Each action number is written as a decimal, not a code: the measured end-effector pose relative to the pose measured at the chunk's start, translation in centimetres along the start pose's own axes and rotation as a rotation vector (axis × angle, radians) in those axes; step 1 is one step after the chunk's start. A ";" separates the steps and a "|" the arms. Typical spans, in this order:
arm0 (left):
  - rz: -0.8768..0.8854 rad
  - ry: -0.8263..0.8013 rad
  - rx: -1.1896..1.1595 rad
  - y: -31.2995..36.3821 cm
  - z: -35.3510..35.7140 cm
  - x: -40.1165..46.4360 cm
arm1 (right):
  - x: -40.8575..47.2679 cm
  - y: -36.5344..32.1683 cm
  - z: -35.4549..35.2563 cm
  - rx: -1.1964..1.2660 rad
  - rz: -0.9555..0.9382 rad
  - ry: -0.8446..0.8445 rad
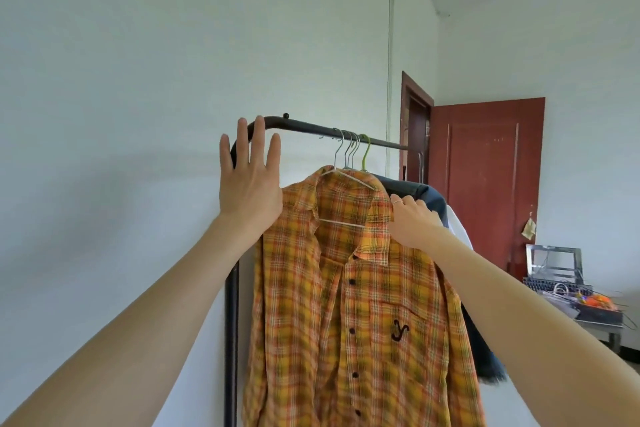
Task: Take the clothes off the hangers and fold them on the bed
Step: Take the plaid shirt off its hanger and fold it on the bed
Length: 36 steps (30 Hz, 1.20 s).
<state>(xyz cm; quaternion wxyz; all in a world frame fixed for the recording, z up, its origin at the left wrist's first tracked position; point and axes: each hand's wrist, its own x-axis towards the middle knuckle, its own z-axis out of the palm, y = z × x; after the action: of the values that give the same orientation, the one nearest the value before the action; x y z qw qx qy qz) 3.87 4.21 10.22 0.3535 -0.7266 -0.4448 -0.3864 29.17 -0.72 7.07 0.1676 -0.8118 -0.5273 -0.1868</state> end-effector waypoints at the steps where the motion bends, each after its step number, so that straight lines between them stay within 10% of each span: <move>1: -0.004 -0.002 -0.015 -0.1 0.2 0.0 | 0.3 -0.3 0.2 0.022 0.015 0.018; 22: 0.006 0.052 -0.073 2.1 0.1 -1.6 | -2.3 1.2 -2.1 0.152 0.186 0.406; 36: -0.184 -0.625 -0.912 17.1 1.9 -17.1 | -20.0 12.2 -0.2 0.057 0.352 0.282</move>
<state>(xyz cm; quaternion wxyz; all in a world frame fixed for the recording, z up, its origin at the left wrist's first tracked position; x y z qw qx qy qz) 14.80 -6.57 -8.54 -0.1805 -0.8440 -0.3778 -0.3352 32.90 -21.48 -3.28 0.2925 -0.8521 -0.3538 -0.2512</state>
